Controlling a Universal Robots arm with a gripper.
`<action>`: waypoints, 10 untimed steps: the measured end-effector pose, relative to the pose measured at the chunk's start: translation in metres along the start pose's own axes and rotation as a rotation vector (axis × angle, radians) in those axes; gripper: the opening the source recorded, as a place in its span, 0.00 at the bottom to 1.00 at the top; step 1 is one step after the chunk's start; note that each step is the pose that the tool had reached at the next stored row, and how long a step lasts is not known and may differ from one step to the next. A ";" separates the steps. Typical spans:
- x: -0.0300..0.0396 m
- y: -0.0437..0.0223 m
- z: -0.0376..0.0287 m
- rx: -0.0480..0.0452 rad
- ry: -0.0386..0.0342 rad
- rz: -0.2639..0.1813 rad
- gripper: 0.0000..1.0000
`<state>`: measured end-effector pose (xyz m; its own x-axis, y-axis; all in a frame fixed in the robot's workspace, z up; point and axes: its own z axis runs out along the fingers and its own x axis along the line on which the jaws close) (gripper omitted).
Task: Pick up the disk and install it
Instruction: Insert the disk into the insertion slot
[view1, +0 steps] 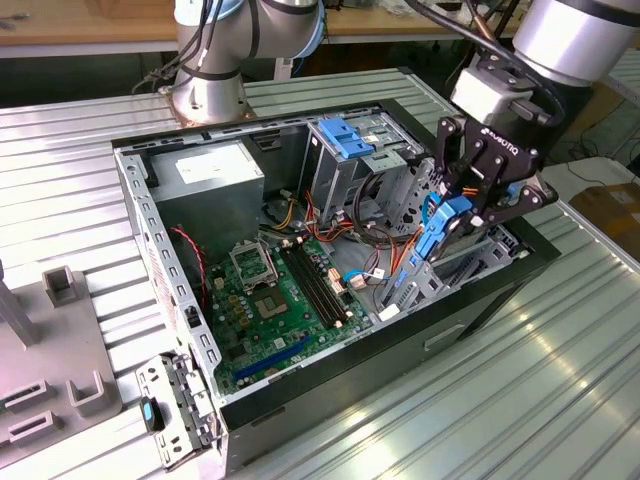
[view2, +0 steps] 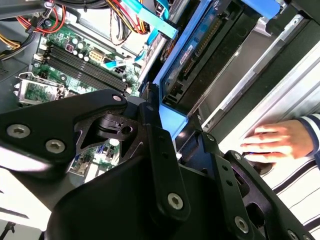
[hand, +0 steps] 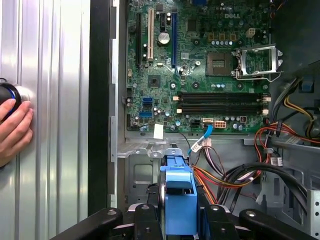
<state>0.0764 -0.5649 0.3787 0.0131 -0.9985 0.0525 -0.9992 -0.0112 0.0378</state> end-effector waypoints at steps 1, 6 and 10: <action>-0.0001 -0.0001 0.0031 -0.0001 0.0003 0.000 0.37; 0.0000 -0.0007 0.0153 -0.0022 0.0002 0.000 0.37; 0.0000 -0.0007 0.0157 -0.0024 0.0002 0.000 0.37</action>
<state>0.0766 -0.5657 0.3631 0.0133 -0.9985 0.0527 -0.9991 -0.0112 0.0403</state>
